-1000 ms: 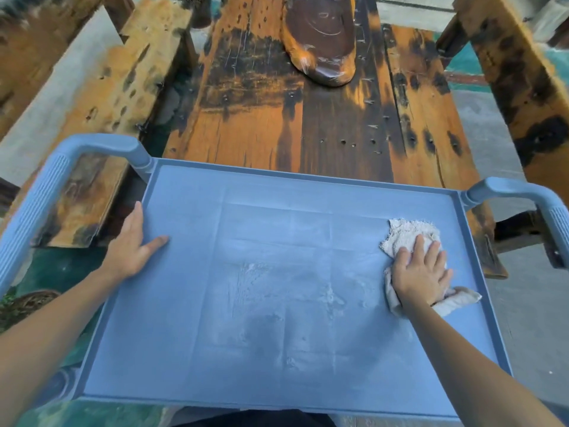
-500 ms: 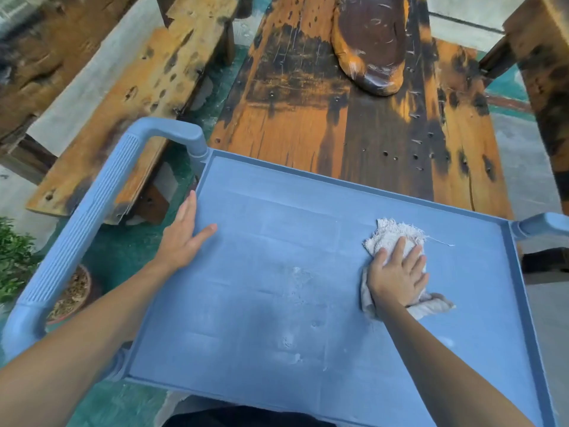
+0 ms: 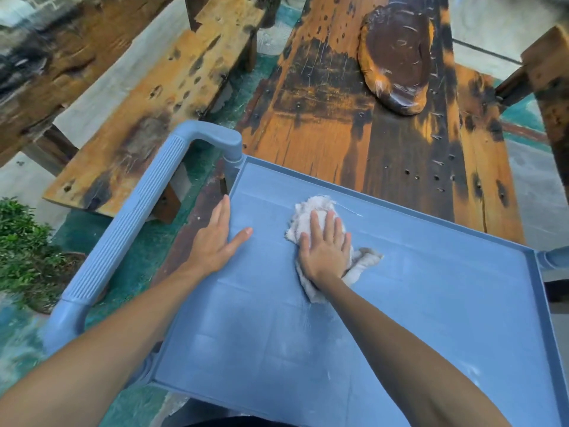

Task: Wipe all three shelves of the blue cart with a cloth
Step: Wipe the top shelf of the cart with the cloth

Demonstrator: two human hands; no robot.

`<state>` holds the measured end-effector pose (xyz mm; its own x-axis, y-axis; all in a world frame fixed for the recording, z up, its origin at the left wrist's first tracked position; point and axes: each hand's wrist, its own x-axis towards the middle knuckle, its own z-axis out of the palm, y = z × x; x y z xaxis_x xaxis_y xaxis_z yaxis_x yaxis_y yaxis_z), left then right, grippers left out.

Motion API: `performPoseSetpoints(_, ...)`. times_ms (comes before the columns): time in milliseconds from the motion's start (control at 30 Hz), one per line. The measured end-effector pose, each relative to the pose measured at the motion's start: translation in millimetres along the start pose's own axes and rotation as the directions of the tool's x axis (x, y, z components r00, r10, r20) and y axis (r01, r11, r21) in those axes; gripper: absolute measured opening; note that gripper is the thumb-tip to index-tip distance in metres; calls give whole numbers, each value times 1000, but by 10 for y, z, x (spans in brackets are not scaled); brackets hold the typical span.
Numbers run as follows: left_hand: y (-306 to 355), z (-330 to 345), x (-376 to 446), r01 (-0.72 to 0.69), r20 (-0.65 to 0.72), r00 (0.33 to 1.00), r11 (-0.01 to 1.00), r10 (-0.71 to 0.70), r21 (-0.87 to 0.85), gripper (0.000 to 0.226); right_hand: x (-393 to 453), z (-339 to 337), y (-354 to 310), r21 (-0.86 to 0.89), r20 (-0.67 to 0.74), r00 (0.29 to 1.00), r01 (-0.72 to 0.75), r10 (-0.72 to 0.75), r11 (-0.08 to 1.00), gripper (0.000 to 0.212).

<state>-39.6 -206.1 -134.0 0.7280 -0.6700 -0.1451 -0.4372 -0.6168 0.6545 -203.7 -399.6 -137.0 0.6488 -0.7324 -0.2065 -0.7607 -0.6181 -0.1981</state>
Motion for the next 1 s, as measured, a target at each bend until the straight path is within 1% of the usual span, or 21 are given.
performPoseSetpoints(67,13,2,3,-4,-2,1000,1000,4,3,101,14,-17,-196,23,78,986,146,-147,989,62)
performPoseSetpoints(167,27,-1,-5,2,2,1000,1000,-2,-12,98,-3,-104,-452,129,146,935,306,-323,943,63)
performPoseSetpoints(233,33,-10,0,11,10,1000,999,-10,-42,101,-52,-139,-601,171,174,898,377,-404,910,65)
performPoseSetpoints(300,29,-24,-1,22,17,1000,997,-21,-68,103,-182,-111,-747,169,192,856,453,-480,875,73)
performPoseSetpoints(367,25,-32,2,30,11,999,996,-30,-78,103,-379,-42,-881,167,181,806,539,-563,826,81)
performPoseSetpoints(400,27,-35,6,36,11,999,996,-35,-84,102,-484,-10,-932,178,173,781,574,-600,799,81)
performPoseSetpoints(433,30,-33,9,43,15,999,995,-42,-91,100,-580,14,-958,200,172,758,598,-629,776,75)
performPoseSetpoints(533,14,-31,12,63,33,998,988,-59,-143,96,-817,42,-884,242,188,689,658,-700,713,38)
performPoseSetpoints(567,7,-33,8,62,37,998,985,-57,-158,96,-887,48,-814,246,190,668,677,-719,694,29)
performPoseSetpoints(633,-9,-33,-3,49,39,998,986,-43,-160,95,-1025,51,-641,281,175,650,687,-740,670,17)
performPoseSetpoints(700,-25,-24,-11,38,31,999,986,-34,-160,94,-1140,16,-467,337,171,652,665,-738,666,14)
performPoseSetpoints(800,-34,-27,1,34,36,999,987,-28,-157,92,-1256,-73,-209,379,226,646,631,-729,677,20)
performPoseSetpoints(833,-21,-23,-7,19,30,999,994,-15,-108,87,-1275,-113,-133,383,272,651,602,-709,700,23)
performPoseSetpoints(867,-8,-23,-31,-13,2,1000,1000,13,-24,79,-1290,-159,-83,357,338,667,562,-664,746,27)
performPoseSetpoints(900,5,-17,-62,-71,-44,996,993,75,93,66,-1304,-212,-61,281,391,692,539,-608,794,32)
performPoseSetpoints(933,8,-4,-102,-161,-88,979,962,185,222,50,-1312,-256,-69,179,405,728,530,-553,829,33)
performPoseSetpoints(967,30,14,-145,-271,-95,943,901,320,339,37,-1311,-286,-86,93,374,770,523,-516,847,29)
performPoseSetpoints(1000,68,40,-200,-362,-67,902,833,426,420,30,-1313,-294,-118,39,309,806,519,-504,854,21)
